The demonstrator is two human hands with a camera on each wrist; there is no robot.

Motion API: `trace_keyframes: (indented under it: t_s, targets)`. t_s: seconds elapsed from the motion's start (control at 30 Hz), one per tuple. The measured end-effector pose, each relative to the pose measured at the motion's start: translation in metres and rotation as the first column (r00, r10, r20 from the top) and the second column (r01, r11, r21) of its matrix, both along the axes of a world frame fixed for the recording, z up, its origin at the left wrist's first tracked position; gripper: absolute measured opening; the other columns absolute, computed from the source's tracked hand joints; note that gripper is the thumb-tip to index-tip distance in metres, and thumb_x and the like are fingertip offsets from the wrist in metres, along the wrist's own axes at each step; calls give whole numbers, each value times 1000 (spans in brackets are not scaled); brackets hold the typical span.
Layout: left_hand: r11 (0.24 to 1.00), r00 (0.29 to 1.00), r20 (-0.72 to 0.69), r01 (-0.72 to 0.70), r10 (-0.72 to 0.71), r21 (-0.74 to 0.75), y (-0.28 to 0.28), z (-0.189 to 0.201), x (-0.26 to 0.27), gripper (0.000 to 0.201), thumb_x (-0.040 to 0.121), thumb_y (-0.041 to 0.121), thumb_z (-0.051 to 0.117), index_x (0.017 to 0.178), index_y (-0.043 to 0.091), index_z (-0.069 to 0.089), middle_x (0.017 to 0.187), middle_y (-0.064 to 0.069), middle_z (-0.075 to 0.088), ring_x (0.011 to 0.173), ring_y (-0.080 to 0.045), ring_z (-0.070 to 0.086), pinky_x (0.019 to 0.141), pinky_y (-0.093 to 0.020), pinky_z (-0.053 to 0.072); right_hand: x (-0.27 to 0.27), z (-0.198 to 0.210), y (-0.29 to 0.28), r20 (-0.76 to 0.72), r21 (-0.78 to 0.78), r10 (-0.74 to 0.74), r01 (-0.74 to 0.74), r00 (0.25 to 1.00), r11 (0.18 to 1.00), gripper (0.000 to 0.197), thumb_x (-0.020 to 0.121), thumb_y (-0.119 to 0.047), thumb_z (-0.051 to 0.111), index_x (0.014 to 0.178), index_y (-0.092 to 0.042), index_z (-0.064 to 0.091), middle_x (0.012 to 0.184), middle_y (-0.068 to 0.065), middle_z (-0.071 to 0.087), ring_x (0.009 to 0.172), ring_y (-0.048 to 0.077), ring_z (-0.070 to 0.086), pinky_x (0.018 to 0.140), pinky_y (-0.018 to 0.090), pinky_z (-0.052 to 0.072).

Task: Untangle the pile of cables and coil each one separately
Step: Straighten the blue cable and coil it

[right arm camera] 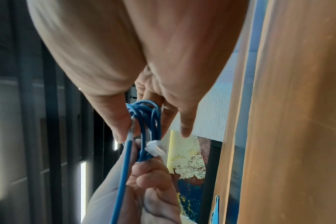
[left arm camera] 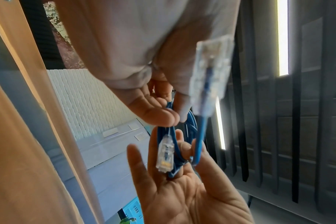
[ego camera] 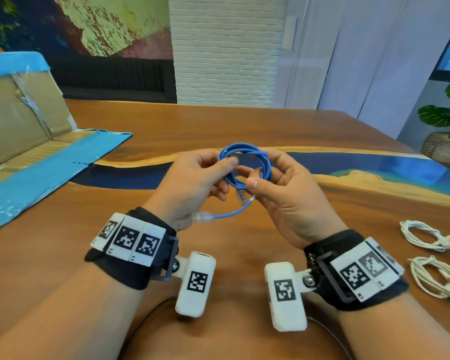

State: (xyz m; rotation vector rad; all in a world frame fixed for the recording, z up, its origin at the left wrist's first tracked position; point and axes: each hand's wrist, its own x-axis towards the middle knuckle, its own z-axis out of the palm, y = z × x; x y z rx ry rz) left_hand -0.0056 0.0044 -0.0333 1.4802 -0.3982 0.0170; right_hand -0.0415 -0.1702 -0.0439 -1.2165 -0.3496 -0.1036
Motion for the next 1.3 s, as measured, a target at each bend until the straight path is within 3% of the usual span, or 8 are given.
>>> trace_keyframes:
  t_s: [0.17,0.37,0.57,0.73,0.83,0.9,1.1,1.3]
  targets:
    - [999,1000,-5,12,-12,-30,-5,0,-4,28,96,15,67,109,-10,67,75,-10,62,56,-14,57,50,-23,51,1,0,-2,13,-43,-59,60,998,997,43,85,16,65,119,-10,61,82,6,70,111,28,70,83,37,59]
    - [996,1000,7,-23,24,-82,-7,2,-6,22,94,14,68,104,-6,68,79,-14,63,57,-17,60,52,-25,53,2,-1,-2,15,-153,-152,152,988,976,39,89,15,62,122,-6,61,107,13,68,87,26,72,73,41,61]
    - [983,996,8,-87,90,-162,-4,5,-4,18,95,18,68,100,1,69,85,-18,66,60,-17,63,57,-25,55,3,1,-8,-72,-114,-236,227,969,967,26,89,-2,71,114,-2,62,72,14,70,60,24,67,56,35,57]
    - [977,995,-9,-101,102,-187,-5,4,-4,31,93,18,70,109,-9,67,91,-24,65,62,-18,66,59,-25,57,6,-1,-15,-35,-306,-282,258,959,916,6,88,-6,75,93,-8,75,78,9,76,76,18,72,65,32,59]
    - [975,997,-38,-76,70,-211,-6,3,-5,31,93,18,69,108,-10,66,88,-23,65,60,-17,66,58,-24,57,9,-3,-18,81,-430,-400,394,913,812,4,84,-11,81,85,-14,77,74,0,75,64,2,63,54,18,47]
    - [974,998,-69,-27,12,-224,-8,3,-8,22,93,16,68,103,-3,68,87,-21,66,61,-17,67,59,-23,58,10,-4,-18,108,-429,-433,435,895,792,5,84,-12,82,83,-11,77,72,5,73,57,4,59,52,19,47]
    - [961,986,-140,49,-90,-273,-11,2,-11,13,95,13,64,101,2,68,89,-17,69,65,-16,71,60,-22,58,7,-3,-9,-35,-181,-419,407,907,895,11,85,0,77,93,3,71,84,21,76,76,28,76,69,31,62]
    - [982,994,-107,-2,-19,-187,-10,0,-8,14,97,17,64,101,5,72,100,-19,77,74,-19,73,70,-27,61,1,4,1,-232,219,-154,206,961,954,21,91,5,64,112,3,66,105,20,76,95,26,76,78,27,61]
